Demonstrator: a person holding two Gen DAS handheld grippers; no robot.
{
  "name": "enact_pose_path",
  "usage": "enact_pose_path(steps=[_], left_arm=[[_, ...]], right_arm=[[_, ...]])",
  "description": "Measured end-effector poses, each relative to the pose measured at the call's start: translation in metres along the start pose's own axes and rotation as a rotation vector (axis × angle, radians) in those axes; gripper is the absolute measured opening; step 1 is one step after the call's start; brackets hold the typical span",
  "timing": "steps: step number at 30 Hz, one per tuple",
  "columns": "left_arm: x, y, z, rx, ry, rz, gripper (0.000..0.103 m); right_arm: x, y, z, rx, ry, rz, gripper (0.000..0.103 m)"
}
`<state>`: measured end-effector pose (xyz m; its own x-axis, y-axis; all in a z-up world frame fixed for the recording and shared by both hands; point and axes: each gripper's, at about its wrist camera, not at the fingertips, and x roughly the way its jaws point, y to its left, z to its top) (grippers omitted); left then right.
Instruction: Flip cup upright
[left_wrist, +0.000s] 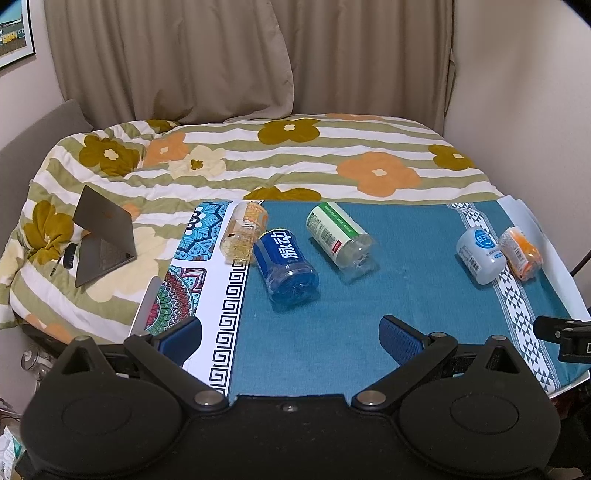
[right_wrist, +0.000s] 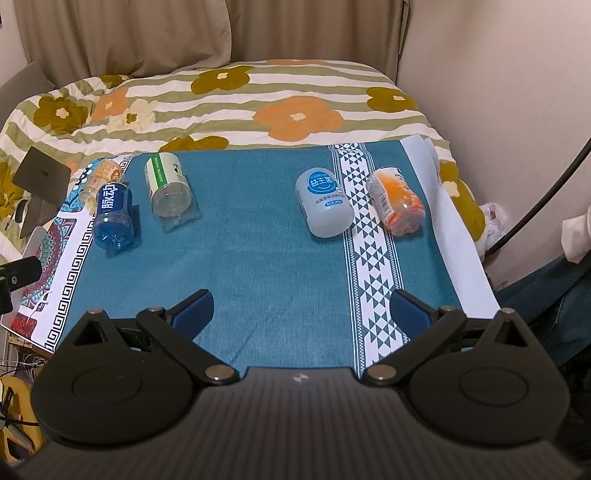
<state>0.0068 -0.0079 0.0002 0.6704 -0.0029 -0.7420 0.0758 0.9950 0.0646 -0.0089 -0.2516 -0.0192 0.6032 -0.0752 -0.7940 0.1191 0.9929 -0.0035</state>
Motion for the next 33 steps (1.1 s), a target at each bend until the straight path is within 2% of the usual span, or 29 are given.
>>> enact_pose_path(steps=[33], left_arm=[[-0.0006, 0.005, -0.0002, -0.002, -0.005, 0.004, 0.103]], right_arm=[[0.0028, 0.003, 0.0032, -0.003, 0.009, 0.008, 0.103]])
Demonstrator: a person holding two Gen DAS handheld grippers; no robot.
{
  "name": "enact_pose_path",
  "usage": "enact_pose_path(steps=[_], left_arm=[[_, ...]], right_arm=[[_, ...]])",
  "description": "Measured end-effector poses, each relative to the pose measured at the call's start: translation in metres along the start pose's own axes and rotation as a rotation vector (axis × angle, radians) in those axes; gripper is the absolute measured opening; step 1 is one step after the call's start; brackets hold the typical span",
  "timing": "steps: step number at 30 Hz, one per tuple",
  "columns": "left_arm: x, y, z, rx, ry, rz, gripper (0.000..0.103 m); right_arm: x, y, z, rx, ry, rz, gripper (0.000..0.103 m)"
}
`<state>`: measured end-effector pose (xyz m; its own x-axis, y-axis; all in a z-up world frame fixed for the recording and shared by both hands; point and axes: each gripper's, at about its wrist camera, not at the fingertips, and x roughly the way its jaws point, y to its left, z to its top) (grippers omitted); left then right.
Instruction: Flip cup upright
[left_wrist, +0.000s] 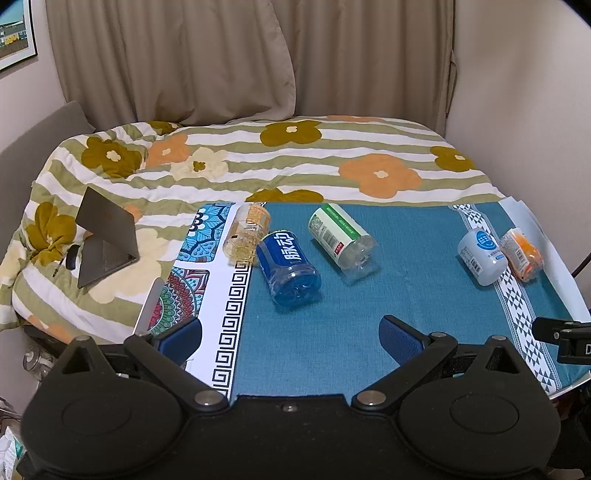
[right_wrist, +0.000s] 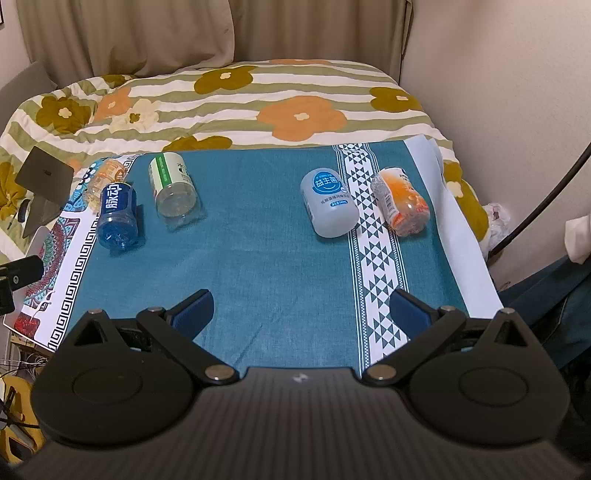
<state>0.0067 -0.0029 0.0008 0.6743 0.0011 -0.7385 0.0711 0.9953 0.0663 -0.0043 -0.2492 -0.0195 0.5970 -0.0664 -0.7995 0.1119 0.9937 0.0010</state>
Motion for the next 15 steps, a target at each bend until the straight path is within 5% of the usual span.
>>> enact_pose_path(steps=[15], left_arm=[[0.0, -0.015, 0.012, -0.071, 0.009, 0.038, 0.103]], right_arm=[[0.006, -0.021, 0.014, -0.04, 0.022, 0.089, 0.103]])
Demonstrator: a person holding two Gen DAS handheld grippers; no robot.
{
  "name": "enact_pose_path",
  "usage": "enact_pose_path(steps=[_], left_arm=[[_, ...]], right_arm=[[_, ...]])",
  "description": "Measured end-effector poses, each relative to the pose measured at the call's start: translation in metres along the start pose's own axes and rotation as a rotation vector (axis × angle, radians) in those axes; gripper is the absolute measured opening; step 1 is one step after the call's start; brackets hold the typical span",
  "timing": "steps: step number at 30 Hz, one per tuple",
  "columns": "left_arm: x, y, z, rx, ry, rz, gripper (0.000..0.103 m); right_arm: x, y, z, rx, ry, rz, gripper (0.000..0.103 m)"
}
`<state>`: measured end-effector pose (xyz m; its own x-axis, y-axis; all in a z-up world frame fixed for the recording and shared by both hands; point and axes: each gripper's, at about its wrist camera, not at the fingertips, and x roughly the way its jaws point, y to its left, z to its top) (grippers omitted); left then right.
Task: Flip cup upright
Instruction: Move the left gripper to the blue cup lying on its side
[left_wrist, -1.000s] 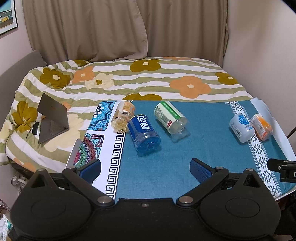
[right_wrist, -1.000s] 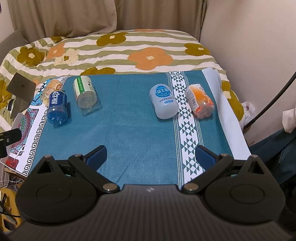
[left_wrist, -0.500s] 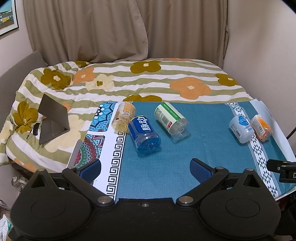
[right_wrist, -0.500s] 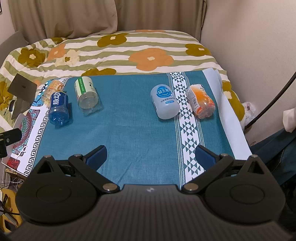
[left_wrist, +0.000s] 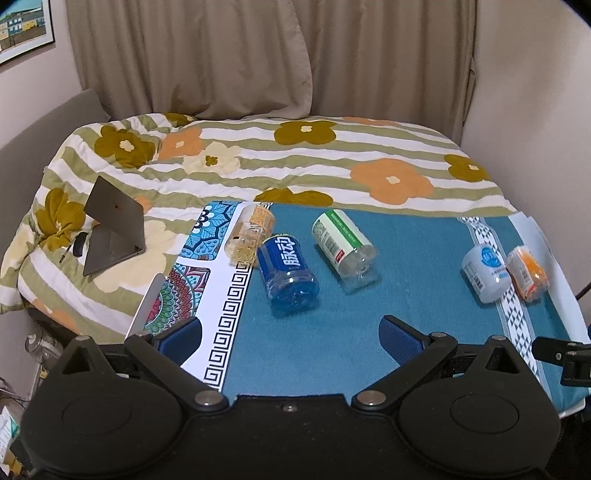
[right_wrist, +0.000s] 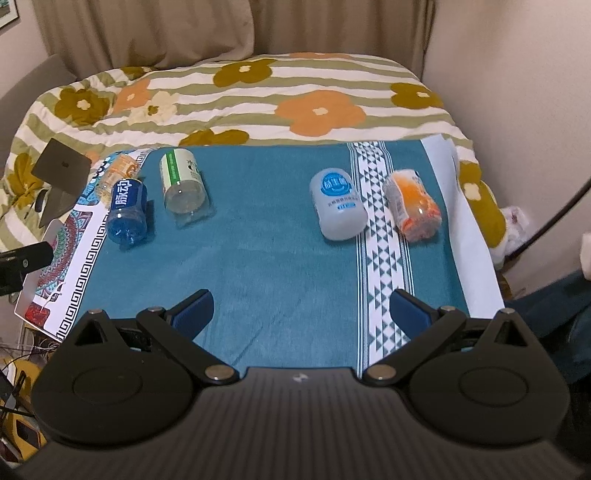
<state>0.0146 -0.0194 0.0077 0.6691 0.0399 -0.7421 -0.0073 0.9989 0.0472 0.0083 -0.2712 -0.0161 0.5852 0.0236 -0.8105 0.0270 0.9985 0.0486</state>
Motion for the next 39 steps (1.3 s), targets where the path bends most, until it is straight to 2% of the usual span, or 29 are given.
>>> enact_pose_path(steps=[8, 10, 12, 14, 18, 23, 26, 33, 35, 37, 39], left_arm=[[0.031, -0.002, 0.017, -0.052, 0.025, -0.003, 0.103], [0.043, -0.001, 0.021, -0.058, 0.036, -0.001, 0.103], [0.058, 0.001, 0.026, -0.073, 0.063, -0.008, 0.103], [0.073, 0.005, 0.032, -0.087, 0.087, -0.012, 0.103], [0.107, 0.012, 0.044, -0.076, 0.161, -0.008, 0.102], [0.141, 0.018, 0.056, -0.057, 0.184, -0.001, 0.101], [0.161, 0.022, 0.063, -0.056, 0.209, -0.015, 0.095], [0.203, 0.026, 0.071, -0.061, 0.291, -0.055, 0.09], [0.212, 0.027, 0.071, -0.064, 0.314, -0.069, 0.087], [0.22, 0.028, 0.071, -0.07, 0.34, -0.084, 0.079], [0.226, 0.029, 0.07, -0.075, 0.357, -0.098, 0.078]], right_arm=[[0.017, -0.01, 0.016, -0.082, -0.031, 0.041, 0.103], [0.026, -0.012, 0.02, -0.069, -0.014, 0.071, 0.103], [0.037, -0.013, 0.026, -0.059, 0.043, 0.086, 0.103], [0.043, -0.012, 0.028, -0.054, 0.051, 0.105, 0.103], [0.052, -0.002, 0.033, -0.063, 0.048, 0.083, 0.103], [0.07, 0.006, 0.042, -0.028, 0.074, 0.077, 0.103], [0.082, 0.012, 0.049, -0.008, 0.096, 0.055, 0.103], [0.112, 0.025, 0.063, 0.023, 0.146, 0.03, 0.103], [0.118, 0.029, 0.066, 0.032, 0.155, 0.027, 0.103], [0.123, 0.031, 0.069, 0.041, 0.163, 0.023, 0.103], [0.128, 0.033, 0.071, 0.048, 0.171, 0.02, 0.103]])
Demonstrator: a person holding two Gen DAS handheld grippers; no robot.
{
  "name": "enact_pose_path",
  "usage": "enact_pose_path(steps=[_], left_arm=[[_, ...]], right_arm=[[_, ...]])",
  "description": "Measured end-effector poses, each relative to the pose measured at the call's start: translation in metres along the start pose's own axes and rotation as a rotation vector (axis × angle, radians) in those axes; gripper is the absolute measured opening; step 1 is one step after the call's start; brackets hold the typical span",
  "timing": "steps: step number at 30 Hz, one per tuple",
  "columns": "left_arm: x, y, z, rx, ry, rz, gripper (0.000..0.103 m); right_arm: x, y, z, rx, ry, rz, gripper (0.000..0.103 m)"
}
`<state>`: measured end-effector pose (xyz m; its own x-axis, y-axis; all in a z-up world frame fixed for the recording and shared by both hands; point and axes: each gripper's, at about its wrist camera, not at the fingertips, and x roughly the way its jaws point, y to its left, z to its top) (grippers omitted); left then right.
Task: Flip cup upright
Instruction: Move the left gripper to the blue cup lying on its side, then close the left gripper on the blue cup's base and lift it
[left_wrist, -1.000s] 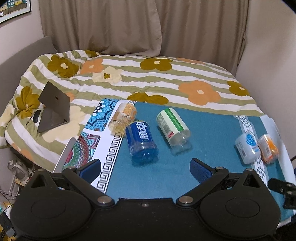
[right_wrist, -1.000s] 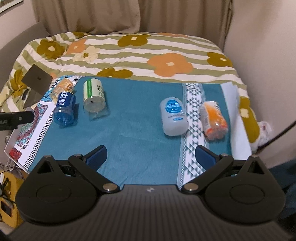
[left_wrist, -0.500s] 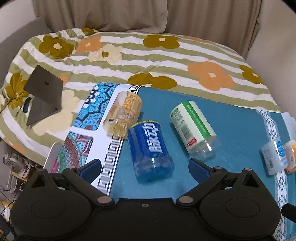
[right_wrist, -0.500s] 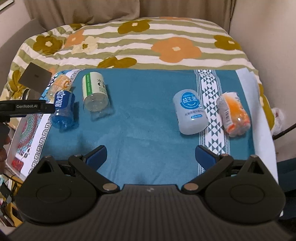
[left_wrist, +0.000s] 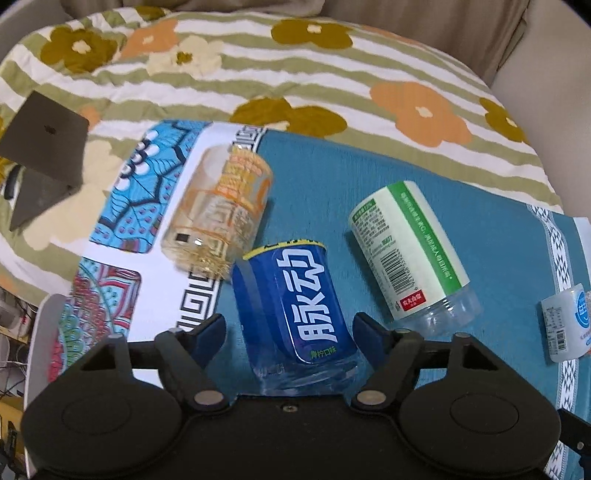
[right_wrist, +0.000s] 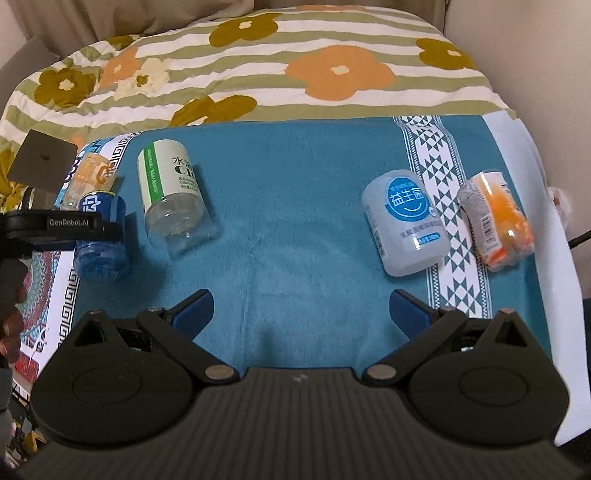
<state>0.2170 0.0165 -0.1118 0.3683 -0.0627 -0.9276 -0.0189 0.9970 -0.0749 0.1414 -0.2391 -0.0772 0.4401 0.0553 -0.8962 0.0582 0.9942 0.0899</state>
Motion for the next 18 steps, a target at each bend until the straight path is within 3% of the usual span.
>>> enact_pose_path(steps=[3, 18], left_arm=[[0.004, -0.001, -0.001, 0.008, 0.019, -0.013, 0.069], [-0.022, -0.011, -0.013, 0.074, -0.044, -0.011, 0.067]], right_arm=[[0.005, 0.003, 0.003, 0.004, 0.011, -0.004, 0.103], [-0.004, 0.005, 0.001, 0.001, -0.009, 0.005, 0.103]])
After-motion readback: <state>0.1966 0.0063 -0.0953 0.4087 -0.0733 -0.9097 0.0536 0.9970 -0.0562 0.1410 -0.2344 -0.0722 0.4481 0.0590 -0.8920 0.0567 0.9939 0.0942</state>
